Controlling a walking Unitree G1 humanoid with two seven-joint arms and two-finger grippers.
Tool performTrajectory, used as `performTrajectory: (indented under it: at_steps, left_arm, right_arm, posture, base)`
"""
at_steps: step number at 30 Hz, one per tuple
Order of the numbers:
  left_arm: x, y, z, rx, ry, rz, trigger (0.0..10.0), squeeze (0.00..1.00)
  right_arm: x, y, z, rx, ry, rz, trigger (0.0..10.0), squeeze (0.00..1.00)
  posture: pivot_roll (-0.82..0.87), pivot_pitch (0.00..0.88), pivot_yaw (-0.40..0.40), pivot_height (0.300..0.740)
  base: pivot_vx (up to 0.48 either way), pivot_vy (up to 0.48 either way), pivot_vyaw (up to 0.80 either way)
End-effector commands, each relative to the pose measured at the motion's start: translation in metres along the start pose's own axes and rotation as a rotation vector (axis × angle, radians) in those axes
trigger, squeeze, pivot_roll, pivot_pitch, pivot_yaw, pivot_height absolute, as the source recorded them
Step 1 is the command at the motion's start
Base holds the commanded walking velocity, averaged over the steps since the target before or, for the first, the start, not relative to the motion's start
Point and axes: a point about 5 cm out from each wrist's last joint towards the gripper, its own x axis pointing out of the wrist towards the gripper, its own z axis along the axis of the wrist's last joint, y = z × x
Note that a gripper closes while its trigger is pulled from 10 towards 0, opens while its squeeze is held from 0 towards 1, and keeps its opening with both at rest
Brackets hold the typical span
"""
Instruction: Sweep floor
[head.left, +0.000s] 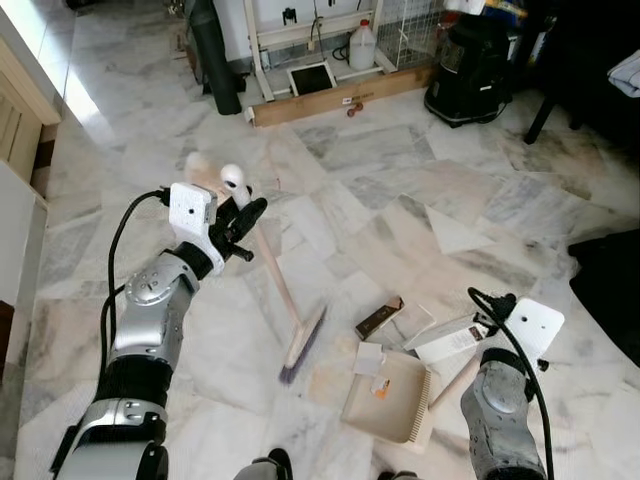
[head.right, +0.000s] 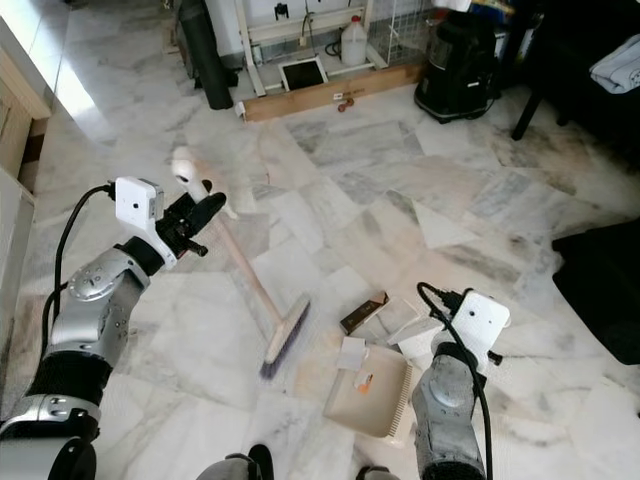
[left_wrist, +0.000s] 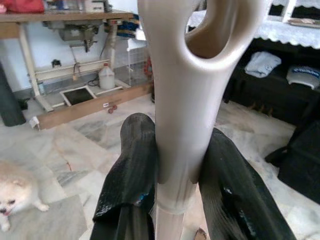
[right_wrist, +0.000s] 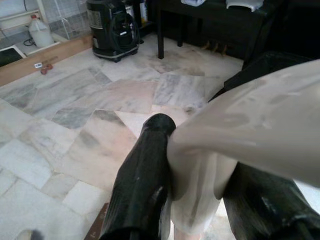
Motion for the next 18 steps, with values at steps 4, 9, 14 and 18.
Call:
performTrajectory:
  at_steps: [4, 9, 14, 18]
  left_arm:
    - [0.004, -0.007, -0.01, -0.017, 0.011, 0.006, 10.0, 0.0]
    - [0.007, -0.015, -0.018, -0.029, 0.019, 0.012, 10.0, 0.0]
    - [0.009, -0.023, -0.024, -0.035, 0.016, 0.016, 10.0, 0.0]
    - [0.009, -0.028, -0.028, -0.042, 0.009, 0.03, 10.0, 0.0]
  right_arm:
    - [-0.008, -0.015, -0.008, -0.049, 0.03, -0.047, 10.0, 0.0]
    - [-0.016, -0.032, -0.013, -0.117, 0.052, -0.104, 10.0, 0.0]
    - [-0.024, -0.049, -0.015, -0.213, 0.083, -0.171, 10.0, 0.0]
    - [-0.028, -0.053, -0.011, -0.221, 0.082, -0.164, 10.0, 0.0]
  posture:
    - [-0.04, 0.157, 0.085, 0.74]
    - [-0.06, 0.213, 0.075, 0.74]
    - [-0.09, 0.271, 0.054, 0.74]
    - [-0.09, 0.312, 0.036, 0.74]
  base:
    - [0.0, 0.0, 0.0]
    - [0.0, 0.0, 0.0]
    - [0.0, 0.0, 0.0]
    - [0.0, 0.0, 0.0]
